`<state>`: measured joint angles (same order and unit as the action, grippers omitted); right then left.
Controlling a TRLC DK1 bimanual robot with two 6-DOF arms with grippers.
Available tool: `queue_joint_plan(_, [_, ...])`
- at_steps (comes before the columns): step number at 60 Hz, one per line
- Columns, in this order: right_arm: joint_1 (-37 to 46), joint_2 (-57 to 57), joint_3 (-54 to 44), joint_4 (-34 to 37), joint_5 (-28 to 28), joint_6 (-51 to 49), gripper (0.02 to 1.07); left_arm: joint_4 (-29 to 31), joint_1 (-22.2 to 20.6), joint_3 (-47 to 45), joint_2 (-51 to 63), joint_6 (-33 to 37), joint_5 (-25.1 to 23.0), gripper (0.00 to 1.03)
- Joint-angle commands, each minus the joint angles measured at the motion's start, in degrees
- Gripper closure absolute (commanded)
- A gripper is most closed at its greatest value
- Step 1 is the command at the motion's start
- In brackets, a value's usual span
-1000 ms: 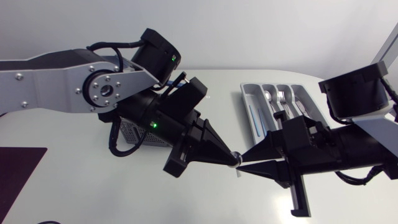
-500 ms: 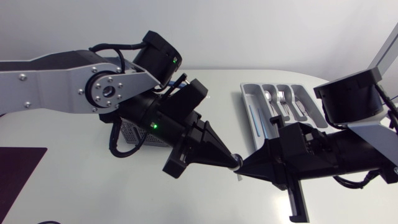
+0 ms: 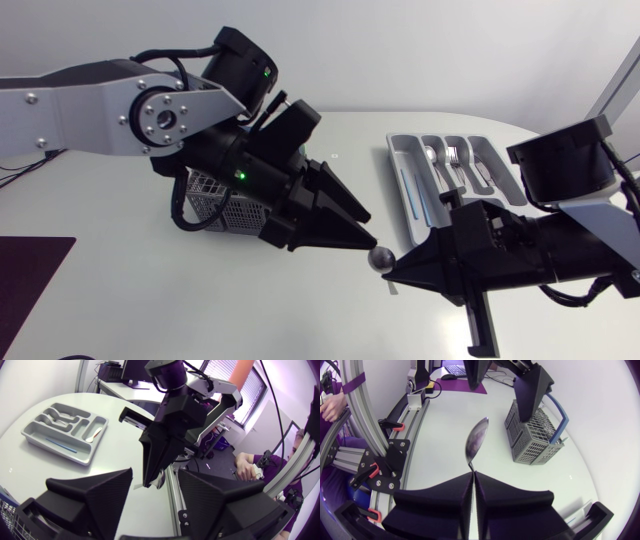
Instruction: Unload the cutlery basket into the drawer organizer.
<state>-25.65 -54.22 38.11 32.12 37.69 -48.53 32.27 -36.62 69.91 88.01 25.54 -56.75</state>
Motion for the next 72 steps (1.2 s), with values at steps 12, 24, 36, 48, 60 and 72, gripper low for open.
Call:
queue_joint_plan(12, [14.4,0.69,-1.98,2.07,-0.87,-10.35,1.02,-1.07,6.04,3.22,-1.43,-5.24,2.0,0.05])
queue_joint_plan(24, [26.97,-0.28,-6.38,-9.97,-9.39,-17.65,1.02,-3.88,9.11,-1.0,-6.18,-7.7,12.19,0.05])
queue_joint_plan(36, [28.81,-1.77,-15.17,-28.78,-19.94,-19.41,1.02,-6.34,10.61,-4.69,-7.32,-8.75,22.91,0.05])
queue_joint_plan(48, [34.17,-10.74,-19.21,-43.63,-22.58,-24.5,1.02,-6.34,14.21,-6.19,-8.03,-9.63,28.63,0.05])
queue_joint_plan(60, [39.18,-20.23,-19.83,-54.53,-23.98,-28.02,1.02,-6.26,17.81,-7.95,-9.61,-9.37,30.3,0.05])
queue_joint_plan(72, [41.56,-27.52,-19.74,-62.18,-26.0,-30.66,1.02,-6.17,18.78,-9.7,-11.1,-9.1,31.7,0.05])
